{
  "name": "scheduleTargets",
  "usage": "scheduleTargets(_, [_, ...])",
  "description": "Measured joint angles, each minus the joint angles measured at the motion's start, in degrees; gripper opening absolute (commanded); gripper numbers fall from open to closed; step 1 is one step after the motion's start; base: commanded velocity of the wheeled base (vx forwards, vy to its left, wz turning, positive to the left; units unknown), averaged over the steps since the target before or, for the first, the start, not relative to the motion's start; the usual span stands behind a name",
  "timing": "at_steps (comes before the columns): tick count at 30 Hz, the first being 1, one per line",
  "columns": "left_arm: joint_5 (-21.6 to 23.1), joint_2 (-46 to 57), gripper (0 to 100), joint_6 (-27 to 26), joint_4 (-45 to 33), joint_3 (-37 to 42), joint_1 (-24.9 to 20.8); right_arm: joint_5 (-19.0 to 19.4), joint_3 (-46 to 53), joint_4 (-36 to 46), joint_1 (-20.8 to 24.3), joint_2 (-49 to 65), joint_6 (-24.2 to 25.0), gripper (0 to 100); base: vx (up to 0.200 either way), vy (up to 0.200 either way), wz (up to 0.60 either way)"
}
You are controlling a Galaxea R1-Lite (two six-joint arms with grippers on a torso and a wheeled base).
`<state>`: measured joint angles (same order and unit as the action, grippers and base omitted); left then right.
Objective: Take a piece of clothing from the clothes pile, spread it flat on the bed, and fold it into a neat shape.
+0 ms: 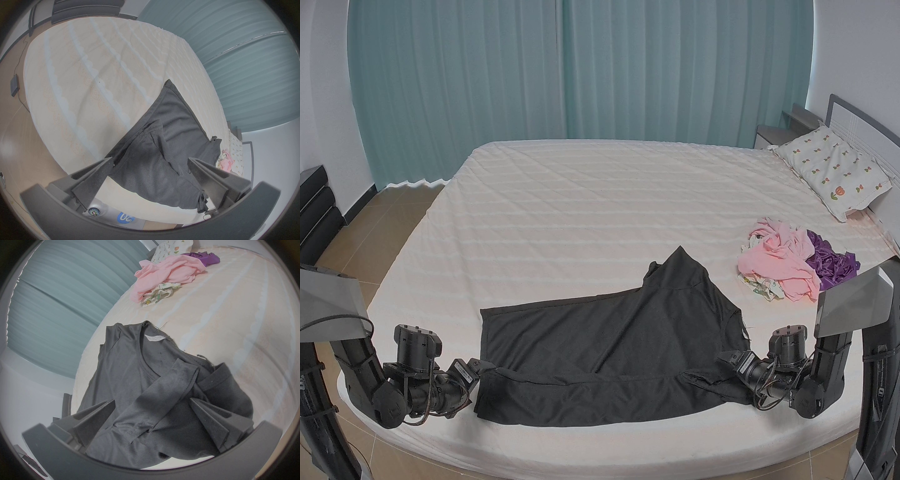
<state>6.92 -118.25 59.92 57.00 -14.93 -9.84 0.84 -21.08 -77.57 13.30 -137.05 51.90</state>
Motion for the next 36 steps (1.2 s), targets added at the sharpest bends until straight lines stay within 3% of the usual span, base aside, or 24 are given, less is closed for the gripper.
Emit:
scheduleTargets(11, [0.0, -0.4, 100, -0.1, 0.0, 0.0, -0.2, -1.3, -3.0, -2.2, -0.4, -2.5, -0.5, 100, 0.0, 0.0, 0.0])
scheduleTargets(12, [0.0, -0.4, 100, -0.1, 0.0, 0.0, -0.2, -1.3, -3.1, -2.2, -0.6, -2.5, -0.4, 0, 0.0, 0.0, 0.0])
scheduleTargets(36, [0.0, -0.4, 100, -0.1, 0.0, -0.1, -0.2, -1.1, -1.2, -4.3, -2.3, -1.5, -0.4, 0, 0.0, 0.0, 0.0])
